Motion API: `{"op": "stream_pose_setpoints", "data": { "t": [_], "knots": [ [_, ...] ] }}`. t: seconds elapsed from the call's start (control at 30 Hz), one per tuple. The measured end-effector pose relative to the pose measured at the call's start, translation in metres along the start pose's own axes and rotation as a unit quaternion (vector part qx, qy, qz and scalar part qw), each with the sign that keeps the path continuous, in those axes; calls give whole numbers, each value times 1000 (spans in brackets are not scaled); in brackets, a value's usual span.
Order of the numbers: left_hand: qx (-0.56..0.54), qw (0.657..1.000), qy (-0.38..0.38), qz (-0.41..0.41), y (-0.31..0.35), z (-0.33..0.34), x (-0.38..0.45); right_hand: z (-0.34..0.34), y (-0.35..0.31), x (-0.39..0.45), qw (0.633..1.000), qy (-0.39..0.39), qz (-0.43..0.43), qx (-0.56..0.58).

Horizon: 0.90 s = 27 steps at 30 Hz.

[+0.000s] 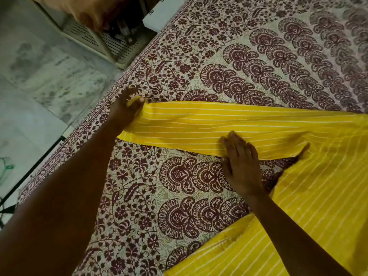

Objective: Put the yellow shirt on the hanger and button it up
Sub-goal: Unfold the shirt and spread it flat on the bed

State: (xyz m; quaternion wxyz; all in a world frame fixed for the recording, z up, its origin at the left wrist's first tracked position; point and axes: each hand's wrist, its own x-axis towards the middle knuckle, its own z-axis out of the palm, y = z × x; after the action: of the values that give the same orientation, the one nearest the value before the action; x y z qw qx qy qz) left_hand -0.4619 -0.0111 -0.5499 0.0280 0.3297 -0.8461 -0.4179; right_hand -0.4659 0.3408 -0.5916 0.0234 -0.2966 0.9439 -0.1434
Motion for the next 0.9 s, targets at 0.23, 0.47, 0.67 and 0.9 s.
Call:
{"op": "stream_pose_setpoints", "data": {
  "t": [0.23, 0.47, 0.67, 0.9],
  "knots": [
    [213, 962, -94, 139, 8, -19, 15, -1, -12, 15, 1000, 19, -18, 7],
    [383, 910, -92, 129, 13, -21, 10, 1, -18, 7, 1000, 3, -7, 2],
    [9, 987, -161, -5, 26, -68, 3, -1, -12, 0, 1000, -10, 8, 1],
    [18, 987, 81, -140, -8, -38, -2, 3, -13, -6, 998, -41, 26, -31]
  ]
}}
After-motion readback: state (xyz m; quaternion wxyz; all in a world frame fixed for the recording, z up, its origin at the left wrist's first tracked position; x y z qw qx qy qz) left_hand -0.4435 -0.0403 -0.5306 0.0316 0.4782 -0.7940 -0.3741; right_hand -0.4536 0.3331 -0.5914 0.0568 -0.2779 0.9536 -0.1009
